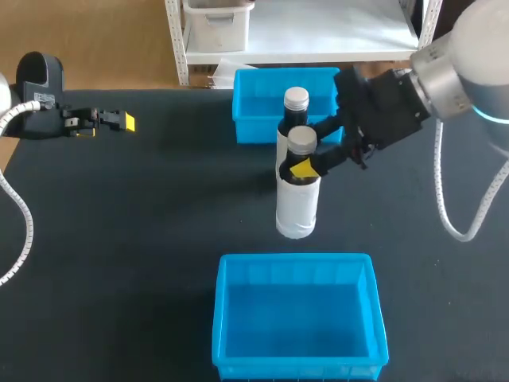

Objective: Pick up the bottle, and place it in the far bin if it is heavy, or in the near bin if it is light.

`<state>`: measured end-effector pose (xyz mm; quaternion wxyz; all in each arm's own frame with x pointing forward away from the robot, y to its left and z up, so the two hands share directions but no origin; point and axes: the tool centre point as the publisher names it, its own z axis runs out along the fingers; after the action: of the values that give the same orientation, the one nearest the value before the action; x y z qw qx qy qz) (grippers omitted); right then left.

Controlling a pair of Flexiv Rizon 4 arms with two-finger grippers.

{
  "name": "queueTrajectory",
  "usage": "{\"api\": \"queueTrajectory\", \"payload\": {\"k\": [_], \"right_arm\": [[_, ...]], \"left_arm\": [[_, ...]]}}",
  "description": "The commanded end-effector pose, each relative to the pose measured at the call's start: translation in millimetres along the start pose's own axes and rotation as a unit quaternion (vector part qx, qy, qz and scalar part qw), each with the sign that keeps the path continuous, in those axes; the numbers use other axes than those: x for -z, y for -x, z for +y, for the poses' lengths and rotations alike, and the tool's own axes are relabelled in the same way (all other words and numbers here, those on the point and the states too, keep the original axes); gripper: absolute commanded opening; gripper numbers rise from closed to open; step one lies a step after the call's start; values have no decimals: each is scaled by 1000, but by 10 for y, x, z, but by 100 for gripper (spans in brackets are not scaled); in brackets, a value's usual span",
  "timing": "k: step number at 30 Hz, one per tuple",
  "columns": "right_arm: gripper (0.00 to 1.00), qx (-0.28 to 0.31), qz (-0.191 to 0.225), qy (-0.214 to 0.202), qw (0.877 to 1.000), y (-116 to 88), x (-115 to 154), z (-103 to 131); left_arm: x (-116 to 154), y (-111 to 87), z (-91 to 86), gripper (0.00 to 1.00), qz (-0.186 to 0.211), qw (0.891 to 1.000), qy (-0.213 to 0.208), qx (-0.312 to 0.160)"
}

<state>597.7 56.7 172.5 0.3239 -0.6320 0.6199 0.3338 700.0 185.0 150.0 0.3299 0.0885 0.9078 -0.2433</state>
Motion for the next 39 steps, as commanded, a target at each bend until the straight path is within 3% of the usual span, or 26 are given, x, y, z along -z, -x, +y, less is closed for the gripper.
{"api": "queueTrajectory", "payload": {"k": [1, 17, 29, 39], "right_arm": [[0, 9, 1, -18, 1000, 130, 174, 204], [0, 56, -20, -18, 998, 692, 456, 758], [0, 65, -15, 21, 998, 636, 260, 1224], [0, 86, -6, 83, 993, 614, -91, 1496]], "left_arm": [[0, 0, 0, 100, 0, 1000, 0, 0], [0, 0, 0, 100, 0, 1000, 0, 0], [0, 0, 0, 100, 0, 1000, 0, 0], [0, 0, 0, 100, 0, 1000, 0, 0]]}}
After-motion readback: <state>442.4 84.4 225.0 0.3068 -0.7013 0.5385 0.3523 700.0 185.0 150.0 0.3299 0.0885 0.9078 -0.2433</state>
